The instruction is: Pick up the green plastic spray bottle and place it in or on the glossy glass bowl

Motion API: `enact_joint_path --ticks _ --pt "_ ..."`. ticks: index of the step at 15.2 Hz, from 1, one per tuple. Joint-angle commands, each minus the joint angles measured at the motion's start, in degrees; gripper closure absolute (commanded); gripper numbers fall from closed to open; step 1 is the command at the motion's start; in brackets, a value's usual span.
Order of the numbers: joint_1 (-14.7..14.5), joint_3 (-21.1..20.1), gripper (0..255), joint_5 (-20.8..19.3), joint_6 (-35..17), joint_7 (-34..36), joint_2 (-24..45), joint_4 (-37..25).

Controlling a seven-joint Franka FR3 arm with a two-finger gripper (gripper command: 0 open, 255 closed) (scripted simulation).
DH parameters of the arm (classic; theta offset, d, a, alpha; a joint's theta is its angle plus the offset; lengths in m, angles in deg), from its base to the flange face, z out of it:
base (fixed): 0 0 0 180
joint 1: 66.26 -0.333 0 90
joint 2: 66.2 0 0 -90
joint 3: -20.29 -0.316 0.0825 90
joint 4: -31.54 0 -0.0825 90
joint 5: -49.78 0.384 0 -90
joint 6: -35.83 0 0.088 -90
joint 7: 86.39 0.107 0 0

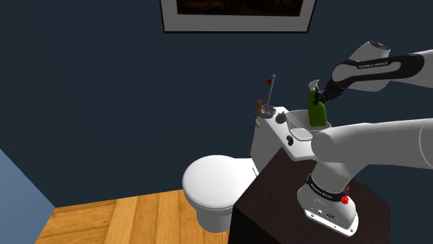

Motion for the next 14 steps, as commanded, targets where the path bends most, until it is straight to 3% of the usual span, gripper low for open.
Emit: enact_joint_path --ticks 1,7,8,13,14 --pt "0.0 0.3 255 -0.2 -0.6 -0.1 0.3 0.3" --pt "0.0 0.3 255 -0.2 -0.6 -0.1 0.3 0.3" --pt "0.0 0.3 0 -0.2 -0.6 -0.1 0.3 0.3" --pt "0.0 0.3 0 -0.2 -0.6 -0.1 0.3 0.3" --pt "0.7 -0.8 0 0.2 2.3 -0.2 -2.0 -0.3"
